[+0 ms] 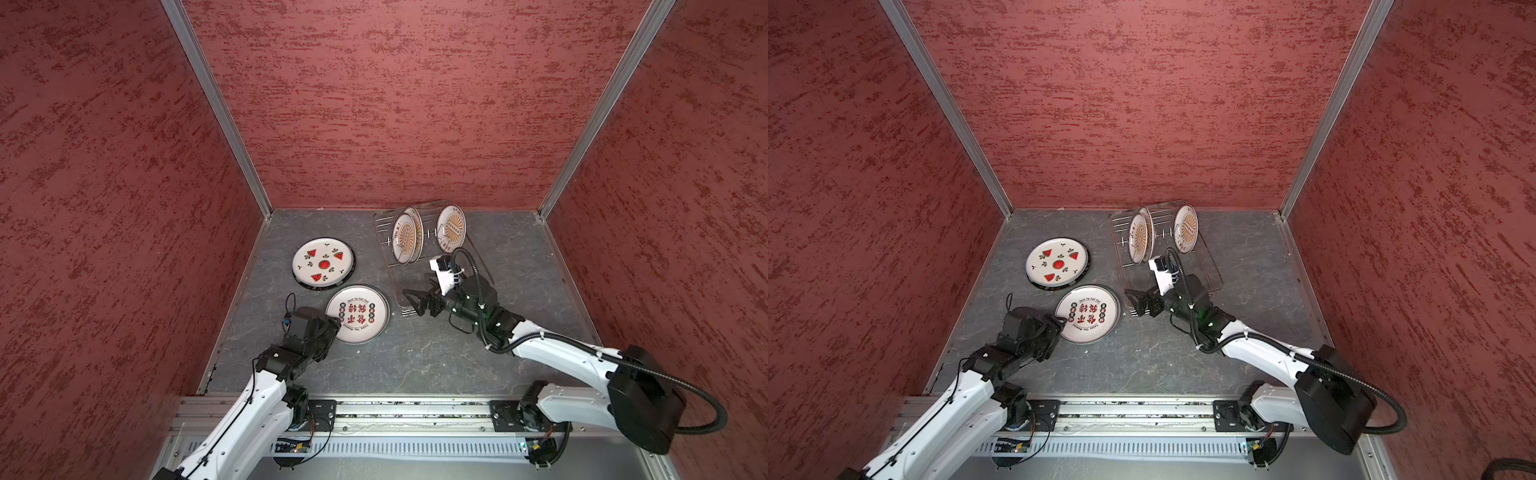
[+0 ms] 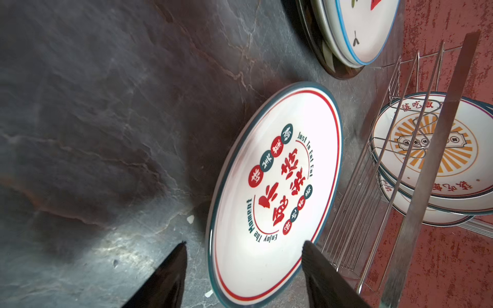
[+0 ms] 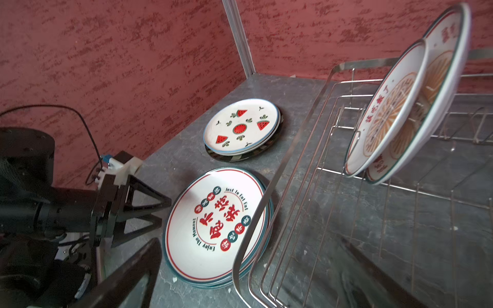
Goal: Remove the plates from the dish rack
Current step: 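Open and withdraw the left gripper while the right gripper moves toward the rack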
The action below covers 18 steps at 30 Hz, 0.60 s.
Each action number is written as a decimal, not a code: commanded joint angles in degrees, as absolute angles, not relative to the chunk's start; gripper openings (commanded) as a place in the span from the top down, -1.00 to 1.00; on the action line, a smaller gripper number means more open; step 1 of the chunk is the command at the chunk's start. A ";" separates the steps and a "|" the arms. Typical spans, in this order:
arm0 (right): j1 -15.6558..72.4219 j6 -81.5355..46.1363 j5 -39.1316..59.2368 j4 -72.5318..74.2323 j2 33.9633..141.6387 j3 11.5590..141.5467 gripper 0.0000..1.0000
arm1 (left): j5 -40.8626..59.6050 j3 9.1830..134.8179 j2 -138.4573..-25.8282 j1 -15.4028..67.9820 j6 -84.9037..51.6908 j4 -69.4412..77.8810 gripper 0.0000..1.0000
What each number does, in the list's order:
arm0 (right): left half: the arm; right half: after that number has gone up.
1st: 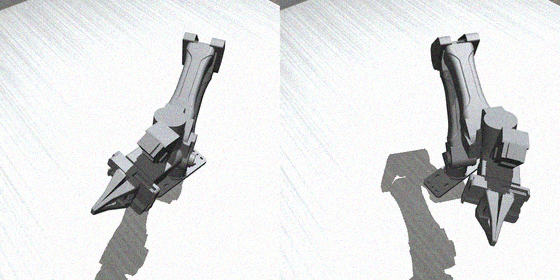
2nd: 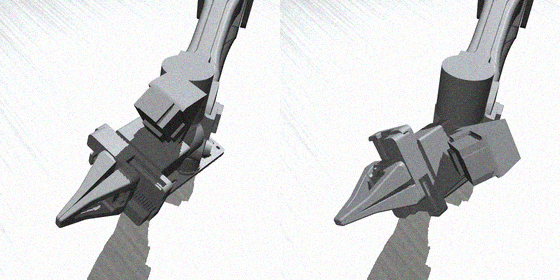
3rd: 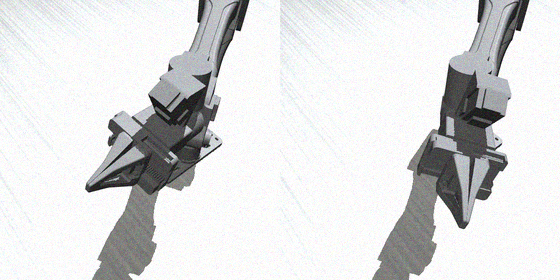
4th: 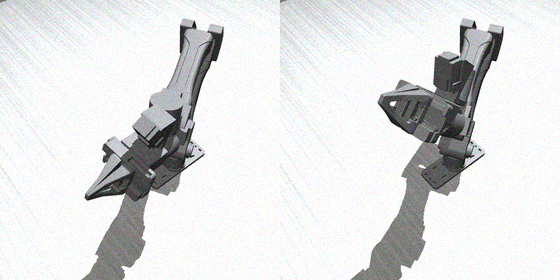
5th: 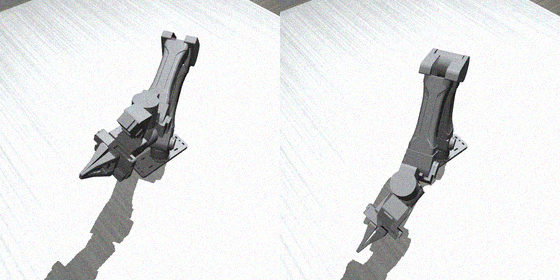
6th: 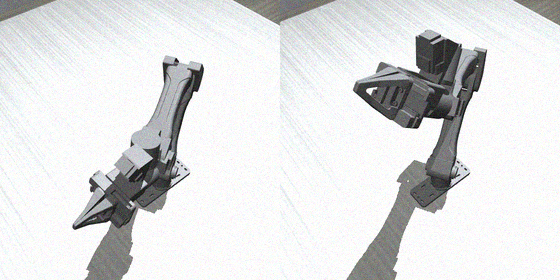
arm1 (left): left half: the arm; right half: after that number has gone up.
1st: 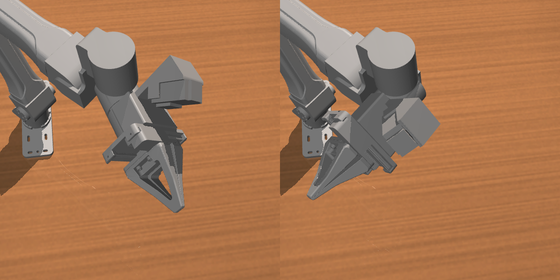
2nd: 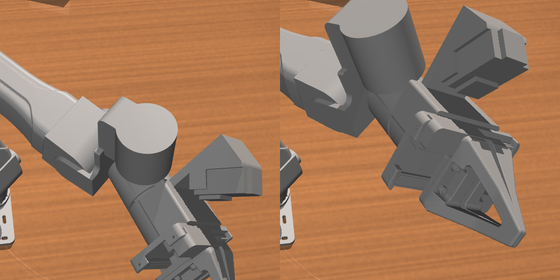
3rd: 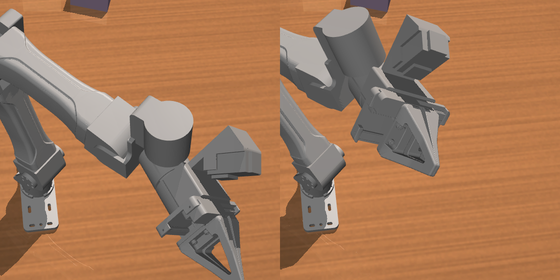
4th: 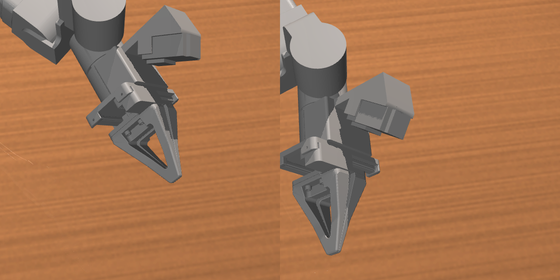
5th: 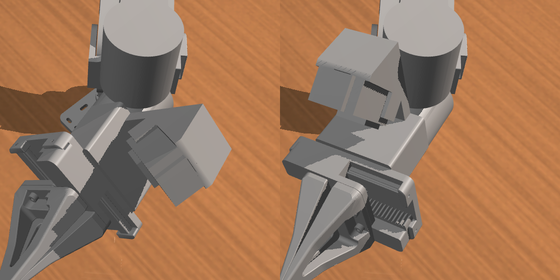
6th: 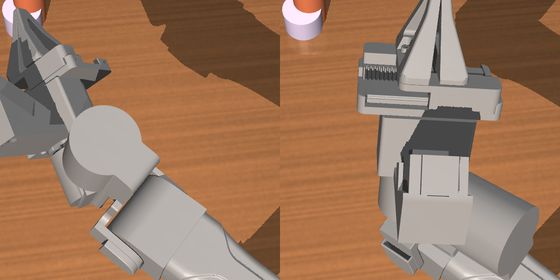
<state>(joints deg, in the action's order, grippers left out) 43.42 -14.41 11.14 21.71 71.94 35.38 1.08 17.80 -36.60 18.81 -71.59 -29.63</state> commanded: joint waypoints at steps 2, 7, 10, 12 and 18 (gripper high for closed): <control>45.78 -9.72 13.07 18.16 73.36 39.15 -0.98 | -2.14 19.86 -38.10 20.11 -71.37 -30.60 -0.37; 47.19 -8.79 10.45 17.64 74.54 40.02 -0.98 | -4.29 20.47 -38.45 21.07 -71.46 -31.18 -0.43; 47.37 -10.05 8.71 20.24 73.74 39.18 -0.98 | -8.18 21.31 -36.45 21.89 -70.99 -33.71 -0.60; 47.29 -12.39 6.09 23.34 72.23 37.71 -0.98 | -11.43 21.84 -34.32 23.07 -69.43 -34.96 -0.76; 44.53 -20.37 -0.98 30.81 67.49 33.28 -0.98 | -14.55 18.48 -23.57 28.36 -56.97 -24.71 -0.99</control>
